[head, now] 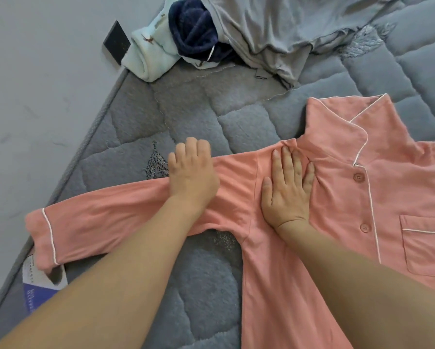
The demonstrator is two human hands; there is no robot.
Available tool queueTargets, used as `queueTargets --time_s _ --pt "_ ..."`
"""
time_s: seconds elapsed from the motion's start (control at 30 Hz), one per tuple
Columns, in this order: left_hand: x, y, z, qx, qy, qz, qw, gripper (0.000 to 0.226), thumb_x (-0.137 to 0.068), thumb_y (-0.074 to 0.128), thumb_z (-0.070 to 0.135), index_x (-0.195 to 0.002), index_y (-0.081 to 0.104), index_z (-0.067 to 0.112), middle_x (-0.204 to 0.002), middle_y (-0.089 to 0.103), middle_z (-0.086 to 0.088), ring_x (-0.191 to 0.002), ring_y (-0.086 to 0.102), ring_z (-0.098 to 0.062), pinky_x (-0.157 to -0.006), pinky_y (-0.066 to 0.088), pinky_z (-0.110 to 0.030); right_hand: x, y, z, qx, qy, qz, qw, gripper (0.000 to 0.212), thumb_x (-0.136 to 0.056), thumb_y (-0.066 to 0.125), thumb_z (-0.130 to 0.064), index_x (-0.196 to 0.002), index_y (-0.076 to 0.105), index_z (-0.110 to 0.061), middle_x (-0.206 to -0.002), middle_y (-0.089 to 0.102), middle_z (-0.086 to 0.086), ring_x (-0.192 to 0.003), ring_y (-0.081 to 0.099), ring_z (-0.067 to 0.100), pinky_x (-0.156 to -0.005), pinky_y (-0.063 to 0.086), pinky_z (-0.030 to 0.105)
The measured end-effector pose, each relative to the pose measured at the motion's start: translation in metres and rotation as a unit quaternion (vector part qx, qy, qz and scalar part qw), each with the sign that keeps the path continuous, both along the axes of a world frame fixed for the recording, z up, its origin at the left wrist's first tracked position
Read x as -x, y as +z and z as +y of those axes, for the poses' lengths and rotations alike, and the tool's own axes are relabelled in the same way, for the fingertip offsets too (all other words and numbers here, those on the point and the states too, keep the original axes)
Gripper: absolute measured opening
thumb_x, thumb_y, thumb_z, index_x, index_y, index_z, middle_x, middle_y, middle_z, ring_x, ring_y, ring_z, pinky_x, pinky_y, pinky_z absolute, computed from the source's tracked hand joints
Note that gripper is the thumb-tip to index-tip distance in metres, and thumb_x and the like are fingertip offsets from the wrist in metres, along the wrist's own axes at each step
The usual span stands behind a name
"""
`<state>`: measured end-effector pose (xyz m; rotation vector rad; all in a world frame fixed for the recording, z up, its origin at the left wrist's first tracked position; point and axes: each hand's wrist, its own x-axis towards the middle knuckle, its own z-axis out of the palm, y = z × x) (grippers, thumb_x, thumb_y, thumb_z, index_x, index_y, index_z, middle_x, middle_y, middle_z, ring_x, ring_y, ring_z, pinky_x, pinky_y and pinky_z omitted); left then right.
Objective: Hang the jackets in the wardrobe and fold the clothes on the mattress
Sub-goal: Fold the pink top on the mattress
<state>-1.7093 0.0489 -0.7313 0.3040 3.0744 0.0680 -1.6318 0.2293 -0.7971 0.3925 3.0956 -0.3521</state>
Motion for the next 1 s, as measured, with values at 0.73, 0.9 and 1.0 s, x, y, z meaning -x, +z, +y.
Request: queueTargets --time_s 0.73,0.9,1.0 --pt "0.055 -0.028 0.223 -0.319 0.103 -0.204 0.920 0.042 -0.086 0.064 0.039 -0.124 0.049 0.028 -0.131 0.053 0.005 -0.126 0.046 -0.020 -0.102 0.025 -0.037 0.052 0.008 0.239 -0.008 -0.076 0.072 0.994 0.042 -0.097 0.036 -0.048 -0.121 0.051 -0.016 -0.140 0.045 0.006 -0.129 0.034 0.030 -0.108 0.019 0.046" --pt "0.048 -0.044 0.237 -0.339 0.160 -0.057 0.925 0.018 -0.089 0.061 0.024 -0.103 0.050 0.026 -0.103 0.065 0.008 -0.108 0.057 -0.022 -0.082 0.016 -0.029 0.054 -0.004 0.244 -0.010 -0.081 0.117 0.990 0.030 -0.096 0.042 -0.035 -0.112 0.054 -0.013 -0.135 0.051 0.010 -0.122 0.035 0.028 -0.103 0.020 0.044" --pt "0.058 -0.037 0.232 -0.343 0.168 -0.120 0.916 0.026 -0.089 0.063 0.023 -0.102 0.042 0.031 -0.097 0.059 0.014 -0.105 0.059 -0.020 -0.079 0.014 -0.025 0.054 0.003 0.240 0.003 -0.081 0.105 0.991 0.036 -0.096 0.041 -0.034 -0.112 0.060 -0.009 -0.135 0.053 0.014 -0.122 0.037 0.030 -0.102 0.024 0.048"
